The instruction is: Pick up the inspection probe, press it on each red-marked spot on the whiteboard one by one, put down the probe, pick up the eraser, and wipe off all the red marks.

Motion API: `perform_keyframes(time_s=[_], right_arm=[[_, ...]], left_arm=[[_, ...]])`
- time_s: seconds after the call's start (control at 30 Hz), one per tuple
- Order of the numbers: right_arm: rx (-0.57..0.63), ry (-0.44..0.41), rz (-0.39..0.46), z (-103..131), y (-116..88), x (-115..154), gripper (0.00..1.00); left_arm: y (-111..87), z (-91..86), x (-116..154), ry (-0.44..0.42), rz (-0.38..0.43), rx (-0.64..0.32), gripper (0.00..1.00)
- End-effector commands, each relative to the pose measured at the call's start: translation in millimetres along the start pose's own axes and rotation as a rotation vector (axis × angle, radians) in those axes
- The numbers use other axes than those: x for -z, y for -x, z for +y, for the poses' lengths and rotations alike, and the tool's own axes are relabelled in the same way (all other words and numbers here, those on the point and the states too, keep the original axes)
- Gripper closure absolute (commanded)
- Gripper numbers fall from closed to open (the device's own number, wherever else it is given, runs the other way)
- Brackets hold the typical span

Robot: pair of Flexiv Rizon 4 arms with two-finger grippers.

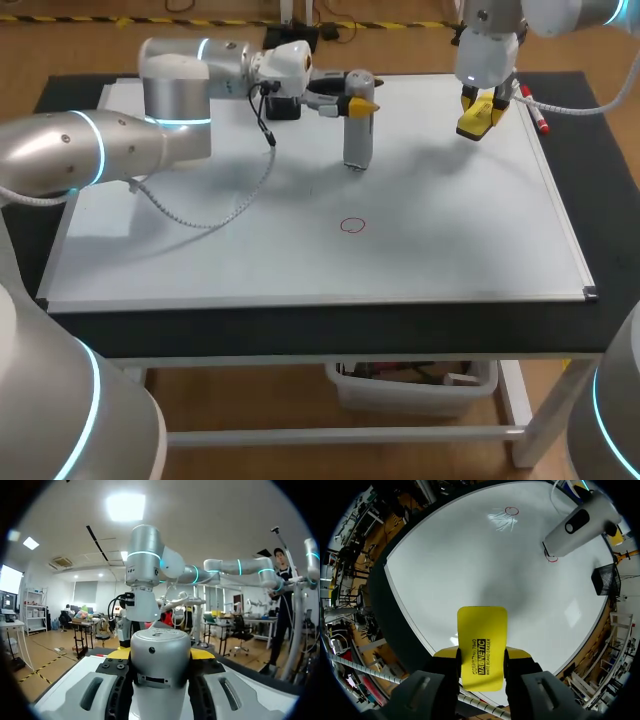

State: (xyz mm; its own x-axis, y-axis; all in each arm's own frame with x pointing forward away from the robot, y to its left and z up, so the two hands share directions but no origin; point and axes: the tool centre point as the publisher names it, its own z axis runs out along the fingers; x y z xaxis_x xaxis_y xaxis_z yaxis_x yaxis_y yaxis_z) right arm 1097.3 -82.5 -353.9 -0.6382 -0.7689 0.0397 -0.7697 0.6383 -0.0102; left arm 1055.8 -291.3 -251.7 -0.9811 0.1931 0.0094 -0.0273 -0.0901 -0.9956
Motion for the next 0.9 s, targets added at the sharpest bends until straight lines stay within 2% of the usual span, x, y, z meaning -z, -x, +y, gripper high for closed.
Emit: perform_keyframes(time_s=[0.03, 0.5, 0.9], right_arm=[[0.002, 0.0, 0.004, -1.3, 0.3, 1.3, 1.0], [0.002, 0.0, 0.004, -1.3, 0.3, 1.3, 1.0], [0.002, 0.0, 0.004, -1.3, 0.3, 1.3, 1.0]], left_arm=[[9.5, 5.8, -2.0, -0.01, 0.026, 0.004, 1.0], [13.4, 14.2, -1.5, -0.006, 0.03, 0.026, 1.0], [12.8, 14.0, -0.1, -0.004, 0.029, 0.025, 1.0]])
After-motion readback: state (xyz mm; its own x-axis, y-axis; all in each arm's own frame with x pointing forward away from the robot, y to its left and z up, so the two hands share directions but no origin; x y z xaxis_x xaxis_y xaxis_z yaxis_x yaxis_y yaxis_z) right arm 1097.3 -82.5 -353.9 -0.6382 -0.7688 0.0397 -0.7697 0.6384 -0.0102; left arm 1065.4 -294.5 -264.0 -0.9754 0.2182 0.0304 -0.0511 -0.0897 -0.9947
